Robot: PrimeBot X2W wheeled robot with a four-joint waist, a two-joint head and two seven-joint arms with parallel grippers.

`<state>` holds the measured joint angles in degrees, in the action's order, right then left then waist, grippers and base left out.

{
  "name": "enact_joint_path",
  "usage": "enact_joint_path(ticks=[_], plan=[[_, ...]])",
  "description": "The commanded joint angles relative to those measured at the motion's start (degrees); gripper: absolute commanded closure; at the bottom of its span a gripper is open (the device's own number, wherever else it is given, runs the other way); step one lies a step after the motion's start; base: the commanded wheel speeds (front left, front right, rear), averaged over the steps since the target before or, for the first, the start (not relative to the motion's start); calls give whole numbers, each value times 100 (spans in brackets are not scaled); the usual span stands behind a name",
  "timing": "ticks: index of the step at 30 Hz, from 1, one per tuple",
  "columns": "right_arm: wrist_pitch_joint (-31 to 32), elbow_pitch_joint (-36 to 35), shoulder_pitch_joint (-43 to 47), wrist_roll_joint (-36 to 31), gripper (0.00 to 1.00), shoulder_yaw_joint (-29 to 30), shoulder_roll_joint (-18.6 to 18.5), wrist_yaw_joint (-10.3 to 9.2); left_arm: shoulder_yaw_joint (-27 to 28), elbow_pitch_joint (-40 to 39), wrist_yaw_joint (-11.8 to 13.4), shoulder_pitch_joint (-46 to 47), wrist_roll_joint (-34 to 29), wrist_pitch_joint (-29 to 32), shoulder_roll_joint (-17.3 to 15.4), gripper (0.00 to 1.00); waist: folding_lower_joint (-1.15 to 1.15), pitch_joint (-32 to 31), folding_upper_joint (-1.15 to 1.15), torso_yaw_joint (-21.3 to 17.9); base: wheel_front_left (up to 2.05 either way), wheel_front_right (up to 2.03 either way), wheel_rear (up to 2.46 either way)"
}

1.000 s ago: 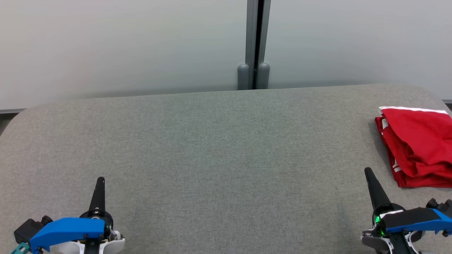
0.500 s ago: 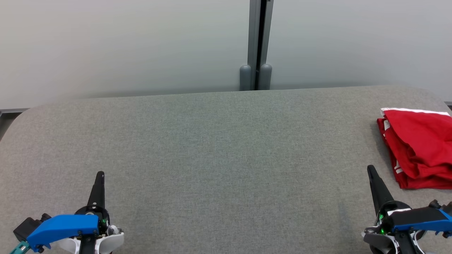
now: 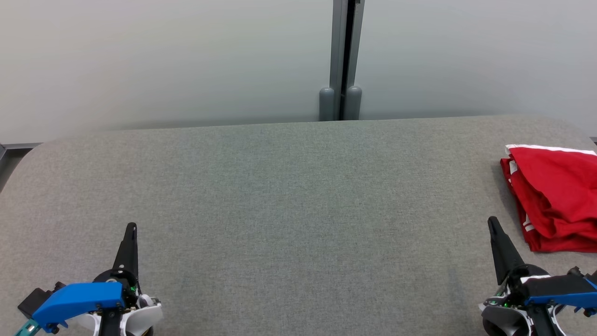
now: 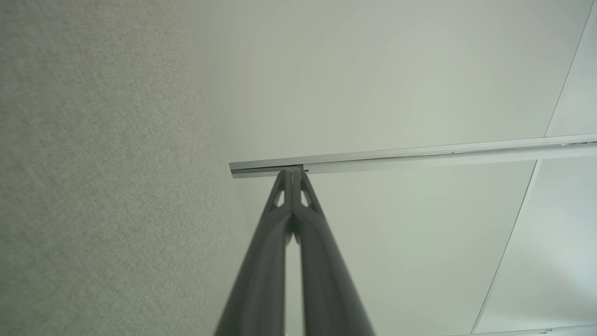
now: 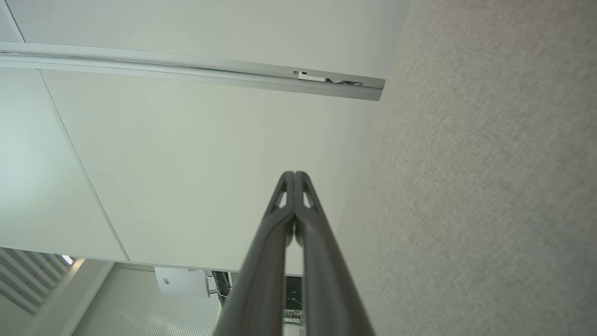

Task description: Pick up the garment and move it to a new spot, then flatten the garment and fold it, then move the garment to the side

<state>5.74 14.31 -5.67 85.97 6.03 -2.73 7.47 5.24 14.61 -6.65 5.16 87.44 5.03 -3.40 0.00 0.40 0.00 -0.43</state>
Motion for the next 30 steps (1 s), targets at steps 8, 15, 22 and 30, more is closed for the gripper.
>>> enact_joint_path(ticks=[8,15,22,30], plan=[[65,-33,-85,418,100,47,-26,4,104,-59,-77,116,318,114,39,100,0,-12,0,24,0,0,0],[91,-37,-90,651,100,63,-26,4,151,-68,-103,135,501,176,66,100,0,-22,0,43,0,0,0],[91,-37,-90,650,100,62,-26,4,150,-68,-102,135,502,174,64,100,0,-22,0,43,0,0,0],[91,-36,-90,651,100,61,-26,4,149,-69,-102,135,502,173,64,100,0,-22,0,43,0,0,0]])
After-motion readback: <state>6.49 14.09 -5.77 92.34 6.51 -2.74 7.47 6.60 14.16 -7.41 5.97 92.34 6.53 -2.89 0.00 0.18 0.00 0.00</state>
